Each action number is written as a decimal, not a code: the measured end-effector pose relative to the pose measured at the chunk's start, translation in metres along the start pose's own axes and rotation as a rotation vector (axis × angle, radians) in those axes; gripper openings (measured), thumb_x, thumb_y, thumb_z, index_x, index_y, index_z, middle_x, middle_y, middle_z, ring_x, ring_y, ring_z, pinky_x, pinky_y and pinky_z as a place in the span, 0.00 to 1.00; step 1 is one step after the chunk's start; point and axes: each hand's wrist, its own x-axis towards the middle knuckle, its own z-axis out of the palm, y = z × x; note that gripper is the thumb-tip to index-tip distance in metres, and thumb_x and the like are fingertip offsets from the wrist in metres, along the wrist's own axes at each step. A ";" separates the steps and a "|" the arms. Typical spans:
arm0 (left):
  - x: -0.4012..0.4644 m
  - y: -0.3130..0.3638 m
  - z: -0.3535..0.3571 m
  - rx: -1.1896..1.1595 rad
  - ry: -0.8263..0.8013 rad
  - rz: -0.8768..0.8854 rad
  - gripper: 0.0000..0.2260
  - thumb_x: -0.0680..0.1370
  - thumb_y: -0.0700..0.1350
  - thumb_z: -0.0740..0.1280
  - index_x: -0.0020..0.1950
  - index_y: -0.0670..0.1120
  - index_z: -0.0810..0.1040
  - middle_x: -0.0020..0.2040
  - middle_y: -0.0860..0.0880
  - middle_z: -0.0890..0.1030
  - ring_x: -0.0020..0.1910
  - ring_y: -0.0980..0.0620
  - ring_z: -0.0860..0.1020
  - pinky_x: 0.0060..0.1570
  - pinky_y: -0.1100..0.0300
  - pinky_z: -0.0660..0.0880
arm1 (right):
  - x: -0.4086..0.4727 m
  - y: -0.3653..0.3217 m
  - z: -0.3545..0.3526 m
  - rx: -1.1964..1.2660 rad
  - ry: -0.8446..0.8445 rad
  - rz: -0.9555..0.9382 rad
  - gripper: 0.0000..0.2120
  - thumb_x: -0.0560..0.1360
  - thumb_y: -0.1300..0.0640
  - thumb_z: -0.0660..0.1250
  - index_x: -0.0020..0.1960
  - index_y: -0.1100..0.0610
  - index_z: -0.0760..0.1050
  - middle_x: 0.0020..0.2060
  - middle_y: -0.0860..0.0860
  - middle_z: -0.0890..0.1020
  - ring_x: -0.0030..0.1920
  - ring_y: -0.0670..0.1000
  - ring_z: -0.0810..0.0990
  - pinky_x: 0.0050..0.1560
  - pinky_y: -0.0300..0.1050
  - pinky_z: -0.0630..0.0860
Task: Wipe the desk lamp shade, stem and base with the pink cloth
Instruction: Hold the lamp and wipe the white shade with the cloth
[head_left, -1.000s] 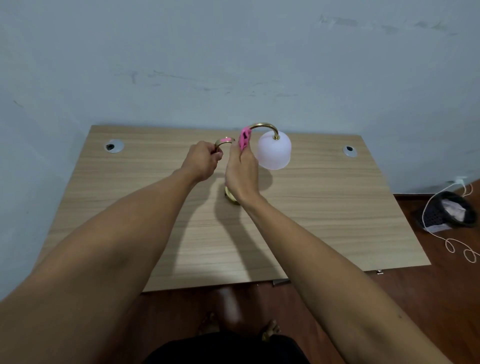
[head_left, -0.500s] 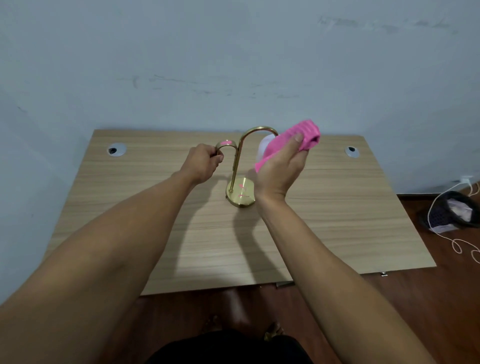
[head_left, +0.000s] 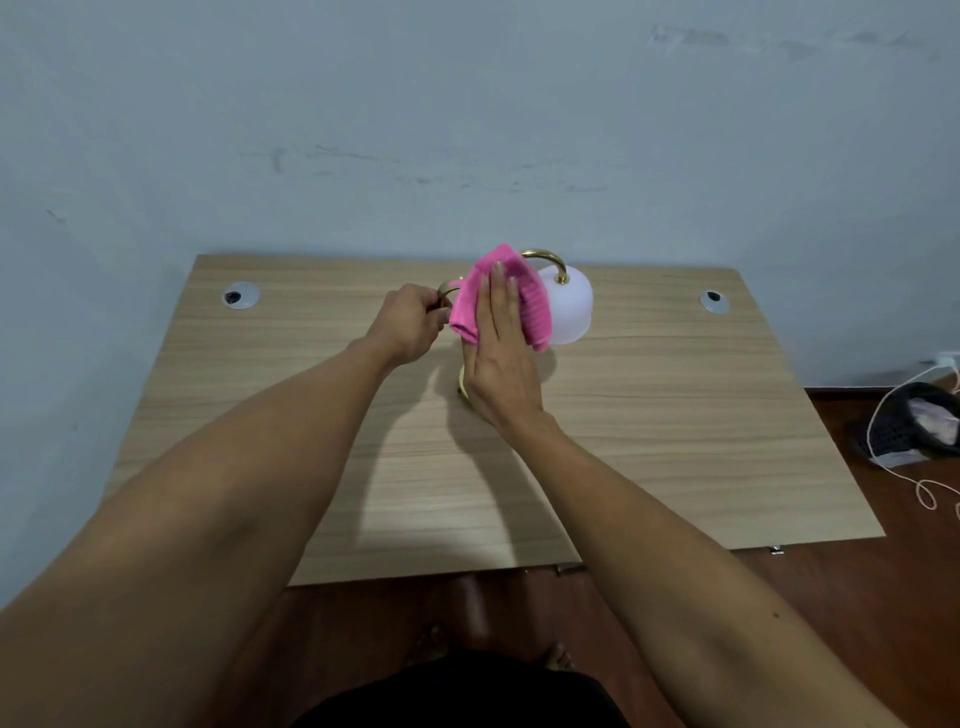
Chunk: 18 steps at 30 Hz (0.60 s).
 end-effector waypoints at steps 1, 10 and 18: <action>0.000 0.000 0.000 0.001 -0.002 0.000 0.13 0.78 0.40 0.67 0.33 0.48 0.77 0.26 0.53 0.72 0.26 0.57 0.67 0.25 0.71 0.62 | -0.004 -0.002 0.002 0.070 -0.009 0.032 0.29 0.84 0.62 0.58 0.82 0.65 0.51 0.83 0.58 0.50 0.83 0.54 0.46 0.82 0.49 0.47; 0.003 -0.005 0.003 -0.059 -0.021 -0.032 0.07 0.78 0.40 0.66 0.45 0.41 0.83 0.42 0.38 0.85 0.38 0.45 0.80 0.44 0.55 0.78 | -0.021 0.005 0.001 0.436 -0.232 0.486 0.17 0.85 0.47 0.54 0.70 0.49 0.74 0.59 0.53 0.83 0.51 0.51 0.82 0.55 0.43 0.79; 0.005 -0.006 0.003 -0.072 -0.009 -0.030 0.07 0.79 0.41 0.66 0.44 0.42 0.83 0.44 0.38 0.85 0.39 0.49 0.79 0.48 0.50 0.79 | 0.021 -0.025 -0.029 1.140 0.301 0.979 0.14 0.86 0.49 0.58 0.57 0.56 0.78 0.47 0.54 0.82 0.49 0.56 0.84 0.49 0.51 0.81</action>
